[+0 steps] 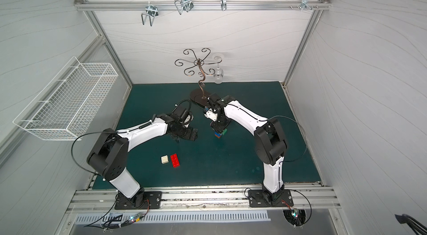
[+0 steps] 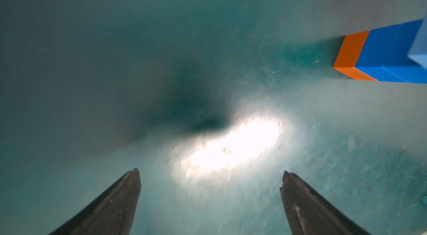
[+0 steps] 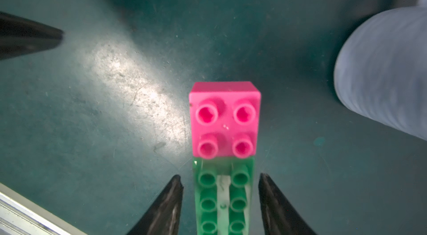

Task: Assemble a spoon with lego
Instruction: Assemble the lego brick with the lego brick, then adjust the lego brick at the center of the board.

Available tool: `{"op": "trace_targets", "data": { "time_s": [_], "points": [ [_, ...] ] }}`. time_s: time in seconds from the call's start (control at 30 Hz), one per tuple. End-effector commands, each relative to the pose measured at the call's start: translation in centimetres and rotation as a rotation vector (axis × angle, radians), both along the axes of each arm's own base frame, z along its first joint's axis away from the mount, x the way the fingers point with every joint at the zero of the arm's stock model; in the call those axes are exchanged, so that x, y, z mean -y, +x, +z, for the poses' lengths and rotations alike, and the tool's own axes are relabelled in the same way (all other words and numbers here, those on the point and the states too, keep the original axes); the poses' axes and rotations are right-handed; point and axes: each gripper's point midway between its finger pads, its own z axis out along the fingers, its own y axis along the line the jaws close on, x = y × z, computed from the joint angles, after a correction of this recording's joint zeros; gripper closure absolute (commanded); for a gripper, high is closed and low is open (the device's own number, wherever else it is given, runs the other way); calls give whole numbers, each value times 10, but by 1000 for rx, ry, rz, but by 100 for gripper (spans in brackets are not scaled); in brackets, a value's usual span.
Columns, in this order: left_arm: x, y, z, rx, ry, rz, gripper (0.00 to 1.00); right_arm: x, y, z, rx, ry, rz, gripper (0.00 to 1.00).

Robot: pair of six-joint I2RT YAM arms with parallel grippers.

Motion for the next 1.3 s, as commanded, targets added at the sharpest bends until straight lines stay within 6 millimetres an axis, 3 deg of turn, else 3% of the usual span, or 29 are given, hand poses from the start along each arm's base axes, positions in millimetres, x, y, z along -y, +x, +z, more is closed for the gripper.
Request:
{"op": "trace_targets", "data": {
  "time_s": [0.0, 0.17, 0.27, 0.5, 0.67, 0.83, 1.1, 1.27],
  "points": [
    [-28, -11, 15, -5, 90, 125, 0, 0, 3, 29, 83, 51, -21, 43],
    [-49, -40, 36, -13, 141, 250, 0, 6, 10, 60, 192, 87, -74, 43],
    [-49, -64, 41, -10, 119, 293, 0, 5, 8, 77, 231, 141, -107, 42],
    [-35, -106, 19, -112, 3, 439, 0, -17, 0, 97, 246, 256, -71, 41],
    [-35, -120, 3, -156, -17, 523, 0, -22, -4, 99, 235, 275, -50, 41],
    [-24, -123, -12, -188, -91, 544, 0, -25, -6, 99, 226, 293, -40, 41],
    [-1, -109, -27, -223, -85, 464, 0, -22, -2, 96, 240, 268, -50, 41],
    [19, -92, -21, -189, -145, 419, 0, -21, -3, 93, 230, 265, -63, 41]
  ]
}}
